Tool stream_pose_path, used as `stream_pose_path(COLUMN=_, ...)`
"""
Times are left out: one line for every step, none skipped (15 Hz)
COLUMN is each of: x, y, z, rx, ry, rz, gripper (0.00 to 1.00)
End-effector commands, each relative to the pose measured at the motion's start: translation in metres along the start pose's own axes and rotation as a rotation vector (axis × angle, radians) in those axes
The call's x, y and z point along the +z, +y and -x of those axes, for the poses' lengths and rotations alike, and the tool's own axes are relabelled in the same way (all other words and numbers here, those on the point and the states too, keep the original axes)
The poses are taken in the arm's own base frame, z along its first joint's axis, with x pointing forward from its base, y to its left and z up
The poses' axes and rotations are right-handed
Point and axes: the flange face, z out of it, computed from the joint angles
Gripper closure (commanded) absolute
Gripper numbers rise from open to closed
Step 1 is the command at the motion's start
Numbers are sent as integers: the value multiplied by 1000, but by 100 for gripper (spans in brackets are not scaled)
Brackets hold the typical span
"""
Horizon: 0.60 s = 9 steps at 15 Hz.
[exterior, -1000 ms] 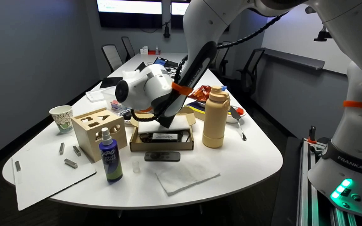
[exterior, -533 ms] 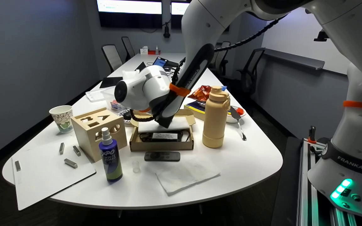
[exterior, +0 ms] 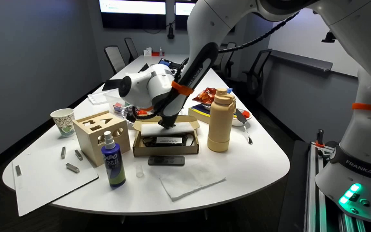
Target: Open the brown box.
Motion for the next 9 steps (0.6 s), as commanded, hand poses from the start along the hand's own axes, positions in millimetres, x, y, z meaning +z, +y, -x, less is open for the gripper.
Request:
stream_pose_path(x=15, y=-28, z=1, rx=-69, ry=-46, rz=-144, gripper=0)
stream_pose_path(x=17, y=-28, z=0, rx=-80, ry=-59, rz=-154, gripper=0)
stream_pose_path(x=18, y=-27, z=0, rx=-89, ry=-68, rz=-163, gripper=0)
stream_pose_path(x=18, y=-25, z=-1, rx=-93, ry=-75, rz=-178, gripper=0)
stream_pose_path(x=19, y=-23, z=-3, rx=-96, ry=-85, rz=-187, gripper=0)
stream_pose_path(x=19, y=-21, z=-4, rx=-96, ry=-93, rz=-194, gripper=0)
stream_pose_path(x=18, y=-19, z=-4, rx=-93, ry=-100, rz=-202, gripper=0)
stream_pose_path(x=17, y=-16, z=-6, rx=-87, ry=-104, rz=-208, gripper=0)
stream_pose_path(x=13, y=-10, z=-8, rx=-74, ry=-105, rz=-206, gripper=0)
